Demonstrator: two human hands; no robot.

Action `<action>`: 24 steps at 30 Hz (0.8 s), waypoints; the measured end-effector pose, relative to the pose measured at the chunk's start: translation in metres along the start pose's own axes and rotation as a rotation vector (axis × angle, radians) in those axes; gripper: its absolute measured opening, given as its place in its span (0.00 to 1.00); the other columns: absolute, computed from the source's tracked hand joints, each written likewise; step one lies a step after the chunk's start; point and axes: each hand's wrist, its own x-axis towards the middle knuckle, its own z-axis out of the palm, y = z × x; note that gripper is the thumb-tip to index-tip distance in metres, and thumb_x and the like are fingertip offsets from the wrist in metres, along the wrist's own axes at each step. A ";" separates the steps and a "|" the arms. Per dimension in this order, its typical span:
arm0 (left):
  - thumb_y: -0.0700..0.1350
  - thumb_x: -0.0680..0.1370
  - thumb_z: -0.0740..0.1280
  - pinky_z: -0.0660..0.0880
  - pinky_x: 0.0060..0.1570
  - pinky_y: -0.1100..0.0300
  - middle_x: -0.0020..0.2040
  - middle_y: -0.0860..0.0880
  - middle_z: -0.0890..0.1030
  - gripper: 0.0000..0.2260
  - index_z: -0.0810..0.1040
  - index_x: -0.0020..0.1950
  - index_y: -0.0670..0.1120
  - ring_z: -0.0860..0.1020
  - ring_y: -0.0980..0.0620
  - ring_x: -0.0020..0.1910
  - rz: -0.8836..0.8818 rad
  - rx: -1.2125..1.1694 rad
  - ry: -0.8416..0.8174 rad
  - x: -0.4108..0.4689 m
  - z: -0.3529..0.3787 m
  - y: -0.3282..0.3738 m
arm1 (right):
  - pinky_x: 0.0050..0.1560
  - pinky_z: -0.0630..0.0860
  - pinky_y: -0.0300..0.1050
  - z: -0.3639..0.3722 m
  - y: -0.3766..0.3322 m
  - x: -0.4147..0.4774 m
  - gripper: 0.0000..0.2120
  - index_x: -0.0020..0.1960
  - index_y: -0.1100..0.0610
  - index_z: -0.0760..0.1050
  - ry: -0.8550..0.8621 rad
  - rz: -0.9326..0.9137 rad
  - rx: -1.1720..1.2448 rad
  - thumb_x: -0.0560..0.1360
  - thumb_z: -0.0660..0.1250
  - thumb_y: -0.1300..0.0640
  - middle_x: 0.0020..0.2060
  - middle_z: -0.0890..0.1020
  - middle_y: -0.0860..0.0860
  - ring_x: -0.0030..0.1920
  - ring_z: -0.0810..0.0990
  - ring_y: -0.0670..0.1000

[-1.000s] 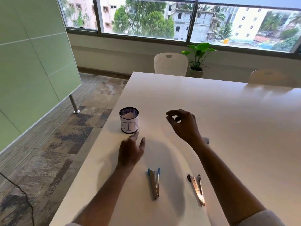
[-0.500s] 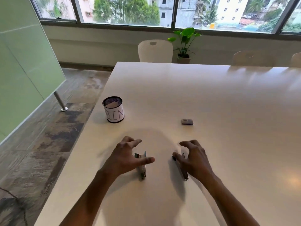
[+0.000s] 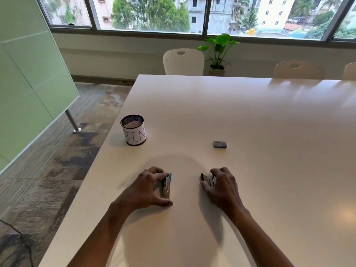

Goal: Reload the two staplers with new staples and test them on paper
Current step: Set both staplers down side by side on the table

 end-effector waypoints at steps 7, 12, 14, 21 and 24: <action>0.66 0.56 0.80 0.71 0.49 0.74 0.62 0.62 0.73 0.44 0.75 0.70 0.53 0.74 0.61 0.58 -0.010 -0.040 -0.043 0.037 -0.018 -0.008 | 0.55 0.74 0.48 0.008 -0.009 0.037 0.21 0.59 0.60 0.78 0.026 -0.005 0.005 0.73 0.72 0.46 0.54 0.76 0.56 0.54 0.79 0.59; 0.64 0.54 0.82 0.70 0.43 0.77 0.65 0.61 0.72 0.47 0.73 0.71 0.54 0.75 0.61 0.57 -0.021 -0.076 -0.019 0.047 -0.021 -0.013 | 0.58 0.74 0.47 0.007 -0.001 0.046 0.36 0.66 0.61 0.74 -0.016 -0.032 0.018 0.69 0.74 0.37 0.59 0.75 0.56 0.58 0.77 0.57; 0.64 0.53 0.82 0.73 0.42 0.75 0.67 0.60 0.70 0.52 0.69 0.74 0.54 0.76 0.61 0.56 -0.018 -0.106 0.005 0.044 -0.020 -0.015 | 0.64 0.73 0.47 0.002 0.008 0.043 0.46 0.73 0.59 0.68 -0.090 -0.051 0.039 0.65 0.75 0.33 0.66 0.72 0.53 0.63 0.75 0.55; 0.65 0.54 0.82 0.77 0.44 0.70 0.62 0.57 0.74 0.54 0.64 0.76 0.55 0.78 0.56 0.46 -0.047 -0.165 0.070 0.036 -0.012 -0.025 | 0.53 0.79 0.39 -0.012 0.031 0.042 0.54 0.78 0.54 0.61 -0.242 -0.212 0.079 0.60 0.81 0.38 0.71 0.68 0.46 0.51 0.78 0.43; 0.64 0.54 0.82 0.77 0.43 0.70 0.61 0.56 0.76 0.53 0.65 0.76 0.55 0.79 0.55 0.45 -0.054 -0.173 0.077 0.038 -0.011 -0.027 | 0.52 0.79 0.37 -0.012 0.030 0.045 0.54 0.77 0.53 0.63 -0.223 -0.216 0.096 0.58 0.81 0.37 0.70 0.70 0.45 0.50 0.79 0.43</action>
